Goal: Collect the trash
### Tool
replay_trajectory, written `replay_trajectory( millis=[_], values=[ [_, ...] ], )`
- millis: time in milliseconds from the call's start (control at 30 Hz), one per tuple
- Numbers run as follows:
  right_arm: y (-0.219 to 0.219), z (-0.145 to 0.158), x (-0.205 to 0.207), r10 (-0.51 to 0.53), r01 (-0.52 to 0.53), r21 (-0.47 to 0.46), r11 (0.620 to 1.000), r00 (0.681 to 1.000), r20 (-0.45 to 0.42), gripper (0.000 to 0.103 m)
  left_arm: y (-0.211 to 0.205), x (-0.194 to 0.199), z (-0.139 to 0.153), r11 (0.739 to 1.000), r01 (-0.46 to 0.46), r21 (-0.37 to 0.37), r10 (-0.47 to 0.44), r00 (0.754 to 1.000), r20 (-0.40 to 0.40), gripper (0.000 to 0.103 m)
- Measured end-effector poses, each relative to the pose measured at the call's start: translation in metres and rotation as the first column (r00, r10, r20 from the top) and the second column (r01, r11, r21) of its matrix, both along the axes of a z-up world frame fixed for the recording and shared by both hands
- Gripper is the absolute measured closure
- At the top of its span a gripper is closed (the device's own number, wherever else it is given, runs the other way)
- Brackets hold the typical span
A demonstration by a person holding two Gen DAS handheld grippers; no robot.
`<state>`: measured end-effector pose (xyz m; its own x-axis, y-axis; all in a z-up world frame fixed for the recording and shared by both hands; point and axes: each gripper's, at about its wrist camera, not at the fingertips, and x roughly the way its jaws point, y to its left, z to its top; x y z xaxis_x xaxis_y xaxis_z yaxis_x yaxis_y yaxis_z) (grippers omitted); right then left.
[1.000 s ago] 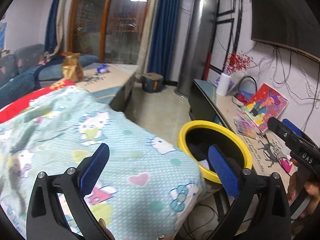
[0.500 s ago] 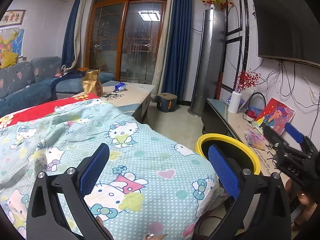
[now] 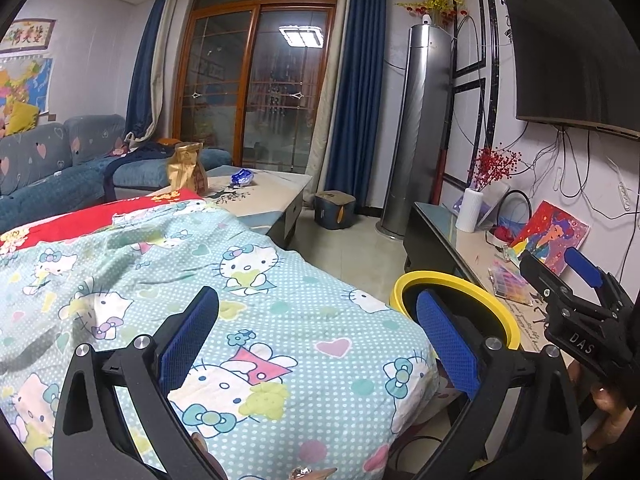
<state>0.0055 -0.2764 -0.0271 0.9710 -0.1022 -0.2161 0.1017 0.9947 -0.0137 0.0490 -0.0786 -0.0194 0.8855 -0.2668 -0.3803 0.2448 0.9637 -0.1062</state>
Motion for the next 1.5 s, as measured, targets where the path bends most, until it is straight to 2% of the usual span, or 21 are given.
replay_trajectory(
  millis=[1500],
  values=[
    [-0.0006, 0.0028, 0.0007, -0.009, 0.009, 0.003, 1.0, 1.0, 0.003, 0.011, -0.0038, -0.0032, -0.0019, 1.0, 0.008, 0.004, -0.008, 1.0, -0.002, 0.006]
  ],
)
